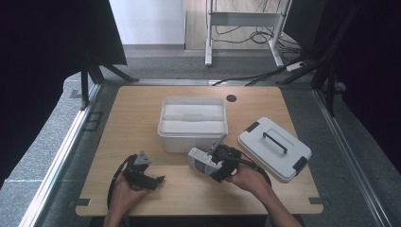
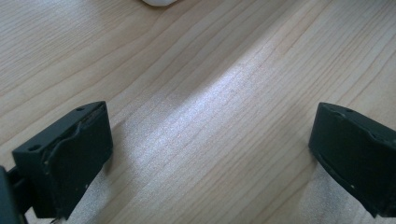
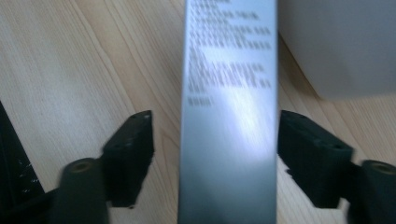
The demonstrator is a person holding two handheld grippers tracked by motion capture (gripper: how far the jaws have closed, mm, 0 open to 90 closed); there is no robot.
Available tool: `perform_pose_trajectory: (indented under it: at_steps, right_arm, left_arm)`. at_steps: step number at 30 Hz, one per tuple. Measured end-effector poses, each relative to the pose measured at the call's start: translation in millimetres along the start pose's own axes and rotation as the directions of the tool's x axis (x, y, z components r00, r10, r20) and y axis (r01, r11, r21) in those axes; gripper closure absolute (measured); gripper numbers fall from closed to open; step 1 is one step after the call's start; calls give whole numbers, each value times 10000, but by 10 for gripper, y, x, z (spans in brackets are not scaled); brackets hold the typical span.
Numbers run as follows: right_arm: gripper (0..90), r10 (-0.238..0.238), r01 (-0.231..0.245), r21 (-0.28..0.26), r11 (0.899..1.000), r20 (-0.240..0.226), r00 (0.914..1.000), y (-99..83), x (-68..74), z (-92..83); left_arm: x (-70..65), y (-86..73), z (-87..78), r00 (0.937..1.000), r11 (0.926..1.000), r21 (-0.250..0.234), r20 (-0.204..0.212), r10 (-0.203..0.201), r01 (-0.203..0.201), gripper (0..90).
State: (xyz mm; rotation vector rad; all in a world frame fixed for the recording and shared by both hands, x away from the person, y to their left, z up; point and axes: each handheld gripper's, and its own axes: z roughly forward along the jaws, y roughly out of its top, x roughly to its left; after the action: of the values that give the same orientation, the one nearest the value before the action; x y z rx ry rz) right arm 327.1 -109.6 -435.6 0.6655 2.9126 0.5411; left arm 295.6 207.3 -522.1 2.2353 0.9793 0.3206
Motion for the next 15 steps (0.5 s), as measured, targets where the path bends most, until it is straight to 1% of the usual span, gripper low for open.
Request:
perform_pose_trajectory:
  at_steps: [1, 3, 6, 7, 8, 10, 13, 15]
  right_arm:
    - [364, -80, 81, 255, 9996, -37, 10000, 70, 9, 41]
    - [432, -111, 112, 469, 9988, -27, 9999, 119, 8, 88]
    - [523, -122, 124, 632, 9979, -40, 9999, 147, -14, 143]
    - [532, -92, 97, 586, 9982, -102, 9999, 142, -33, 153]
    - [543, 81, -69, 539, 9985, -208, 9998, 136, -46, 153]
    - [550, 172, -162, 415, 9990, -231, 9996, 116, -50, 145]
    - [551, 98, -88, 360, 9993, -278, 9996, 95, -31, 134]
    - [551, -30, 45, 336, 9994, -425, 9991, 75, 6, 115]
  left_arm:
    - [0, 0, 0, 10000, 10000, 0, 0, 1, -1, 0]
    - [-1, 0, 0, 10000, 10000, -5, -5, 4, -4, 0]
    - [-2, 0, 0, 10000, 10000, -4, -2, 17, -17, 0]
    - [-2, 0, 0, 10000, 10000, -6, 2, 22, -22, 0]
    - [-2, 0, 0, 10000, 10000, -6, 5, 23, -23, 0]
    - [-2, 0, 1, 10000, 10000, -6, 4, 21, -21, 0]
    - [-2, 0, 0, 10000, 10000, -5, 8, 19, -19, 0]
    - [-1, 0, 0, 10000, 10000, 1, 12, 22, -22, 0]
